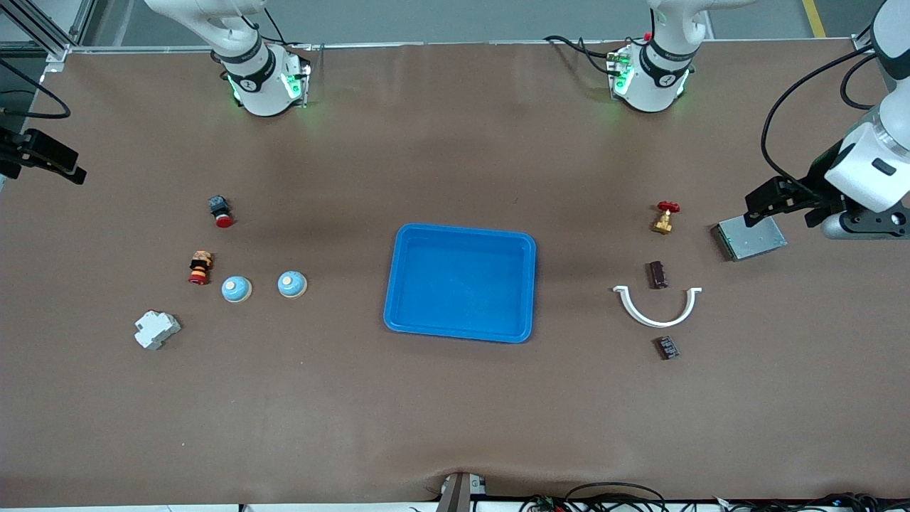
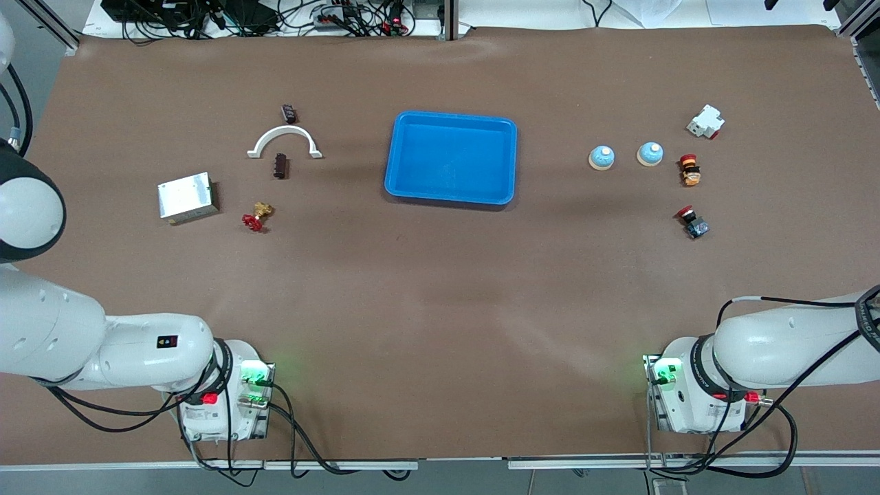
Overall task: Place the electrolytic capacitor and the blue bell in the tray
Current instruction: 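Reach the right gripper to a bell while the left gripper reaches a capacitor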
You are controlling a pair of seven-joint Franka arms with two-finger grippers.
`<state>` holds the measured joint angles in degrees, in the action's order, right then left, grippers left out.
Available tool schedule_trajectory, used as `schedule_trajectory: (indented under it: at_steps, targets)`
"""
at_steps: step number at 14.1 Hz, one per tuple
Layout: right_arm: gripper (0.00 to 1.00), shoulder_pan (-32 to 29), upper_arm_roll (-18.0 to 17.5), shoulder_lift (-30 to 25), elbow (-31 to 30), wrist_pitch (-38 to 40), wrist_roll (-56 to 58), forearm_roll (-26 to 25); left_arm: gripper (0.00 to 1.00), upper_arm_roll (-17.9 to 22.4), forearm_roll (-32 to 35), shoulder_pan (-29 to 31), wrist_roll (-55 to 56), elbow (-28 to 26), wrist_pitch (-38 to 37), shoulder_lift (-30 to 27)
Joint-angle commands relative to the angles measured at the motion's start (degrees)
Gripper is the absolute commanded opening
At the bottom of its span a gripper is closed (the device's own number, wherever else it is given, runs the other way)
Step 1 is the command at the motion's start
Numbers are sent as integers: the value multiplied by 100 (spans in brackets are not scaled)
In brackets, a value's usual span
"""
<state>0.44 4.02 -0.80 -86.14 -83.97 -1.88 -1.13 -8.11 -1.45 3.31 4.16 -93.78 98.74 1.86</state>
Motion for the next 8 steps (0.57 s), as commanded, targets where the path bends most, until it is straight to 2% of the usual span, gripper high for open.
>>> schedule_trajectory:
  at_steps: [1,8]
  targets:
    - [100,-53,-15,45,71,-15,-14,86,100,-41,66,20,33,97,-101,42]
    - [100,-70,-6,36,-43,-49,-14,86,100,-32,40,38,33,62,-110,191]
